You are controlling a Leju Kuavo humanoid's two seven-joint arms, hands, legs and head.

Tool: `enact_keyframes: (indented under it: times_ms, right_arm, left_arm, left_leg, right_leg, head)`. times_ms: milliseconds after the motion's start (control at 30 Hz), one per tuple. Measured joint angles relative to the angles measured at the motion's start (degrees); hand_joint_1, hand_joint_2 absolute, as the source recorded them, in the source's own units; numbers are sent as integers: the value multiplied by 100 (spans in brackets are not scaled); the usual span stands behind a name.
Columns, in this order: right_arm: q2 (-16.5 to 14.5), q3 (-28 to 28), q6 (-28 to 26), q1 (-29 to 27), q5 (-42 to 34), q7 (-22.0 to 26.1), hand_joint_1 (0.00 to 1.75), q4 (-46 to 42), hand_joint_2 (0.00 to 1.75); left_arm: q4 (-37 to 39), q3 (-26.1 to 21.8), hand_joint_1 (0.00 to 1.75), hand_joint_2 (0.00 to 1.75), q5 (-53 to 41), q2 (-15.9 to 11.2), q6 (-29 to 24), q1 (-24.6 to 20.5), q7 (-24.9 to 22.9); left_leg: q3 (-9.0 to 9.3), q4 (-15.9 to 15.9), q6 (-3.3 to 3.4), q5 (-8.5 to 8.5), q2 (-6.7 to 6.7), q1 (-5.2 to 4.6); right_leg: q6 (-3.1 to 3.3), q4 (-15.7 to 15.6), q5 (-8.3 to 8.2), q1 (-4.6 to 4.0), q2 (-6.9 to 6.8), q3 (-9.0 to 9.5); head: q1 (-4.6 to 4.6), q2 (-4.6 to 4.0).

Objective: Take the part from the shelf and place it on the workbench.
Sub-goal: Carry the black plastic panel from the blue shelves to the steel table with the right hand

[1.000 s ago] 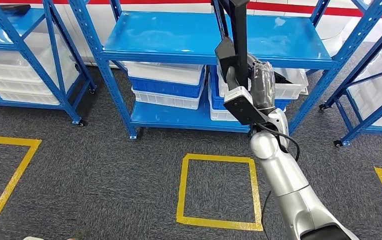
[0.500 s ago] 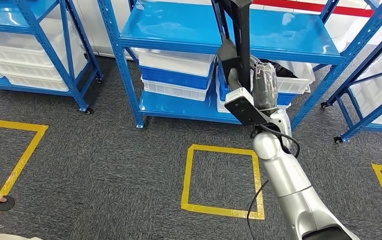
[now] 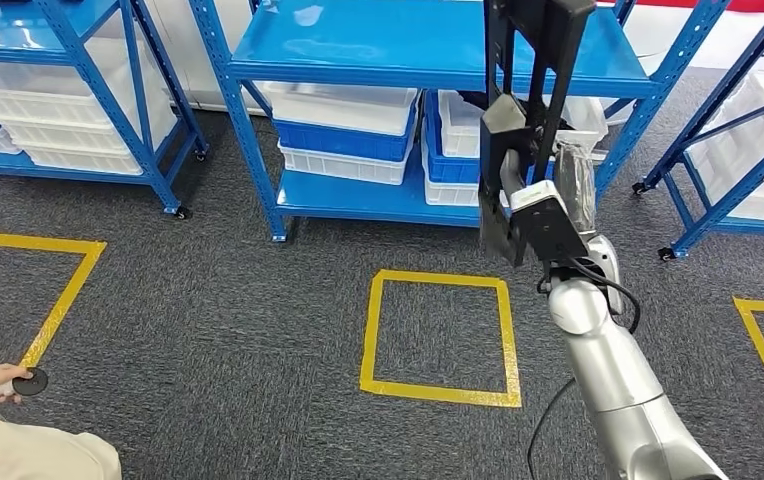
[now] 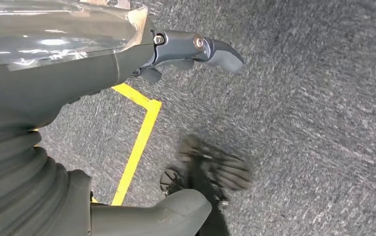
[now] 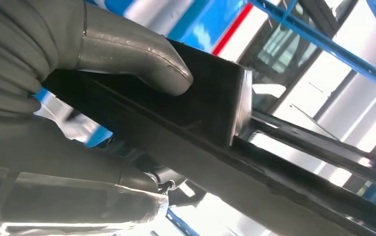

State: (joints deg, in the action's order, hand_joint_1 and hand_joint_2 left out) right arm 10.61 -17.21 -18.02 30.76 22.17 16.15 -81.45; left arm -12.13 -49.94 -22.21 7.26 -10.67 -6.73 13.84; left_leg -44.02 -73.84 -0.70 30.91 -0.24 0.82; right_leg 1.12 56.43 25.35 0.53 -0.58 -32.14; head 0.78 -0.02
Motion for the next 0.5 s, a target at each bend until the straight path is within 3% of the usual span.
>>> enact_keyframes:
  times_ms: [33,67,100,167,233,300,333,367,433,467,500]
  right_arm:
    - [57,13,36,-36,-83,26,175,-5,175]
    - [106,21,56,-71,-146,51,175,-11,175]
    - [143,25,65,-100,-188,73,175,-22,175]
    - [191,30,68,-135,-239,113,175,-64,175]
    - [213,29,69,-134,-272,144,175,-97,175]
    - [223,22,67,-125,-308,160,175,-105,175]
    - [229,20,64,-121,-326,166,175,-106,175]
    - [235,17,61,-112,-345,170,175,-107,175]
    - [243,14,55,-84,-383,180,175,-105,175]
    - [243,13,54,-74,-404,186,175,-104,175]
    - [241,12,52,-70,-423,192,175,-102,175]
  left_arm:
    - [0,0,0,175,1,0,0,-1,21]
    - [-1,0,0,175,4,-1,0,-2,39]
    - [-1,-1,0,175,11,-1,3,-3,53]
    - [-3,-2,0,175,35,-7,16,-12,75]
    - [-4,-2,0,175,68,-12,28,-14,95]
    - [-2,-2,0,175,105,-7,22,-3,110]
    - [1,-3,0,175,122,-3,16,2,120]
    - [3,-4,0,175,137,0,11,8,132]
    - [5,-9,0,175,175,-1,9,26,161]
    - [4,-13,0,175,198,-3,12,39,179]
    - [4,-17,0,175,214,-4,15,54,198]
  left_leg:
    - [79,-105,-20,-46,2,14]
    - [261,-4,-28,-170,4,26]
    - [539,291,-19,-291,4,34]
    - [1131,1076,37,-297,2,22]
    - [1379,1499,122,-200,2,-21]
    - [1354,1599,226,-309,17,-33]
    - [1326,1661,275,-397,30,-24]
    - [1279,1721,322,-503,45,-5]
    - [1112,1779,361,-695,64,19]
    - [1008,1778,356,-774,69,30]
    - [906,1776,332,-845,71,43]
  right_leg:
    - [-13,16,-57,0,0,-86]
    - [-31,38,-110,1,1,-171]
    - [-51,66,-155,1,5,-247]
    - [-108,127,-232,-5,10,-369]
    - [-190,139,-317,-3,5,-422]
    - [-266,116,-400,-4,4,-448]
    - [-273,156,-349,-12,13,-495]
    - [-257,285,-202,-20,24,-570]
    - [-210,888,300,0,44,-787]
    - [-223,1282,506,28,46,-879]
    - [-276,1614,601,61,47,-925]
  head:
    - [2,0]
    - [4,0]
    - [4,0]
    - [0,1]
    - [-1,1]
    - [3,0]
    - [7,0]
    - [-3,1]
    - [-20,1]
    - [-29,1]
    - [-32,0]
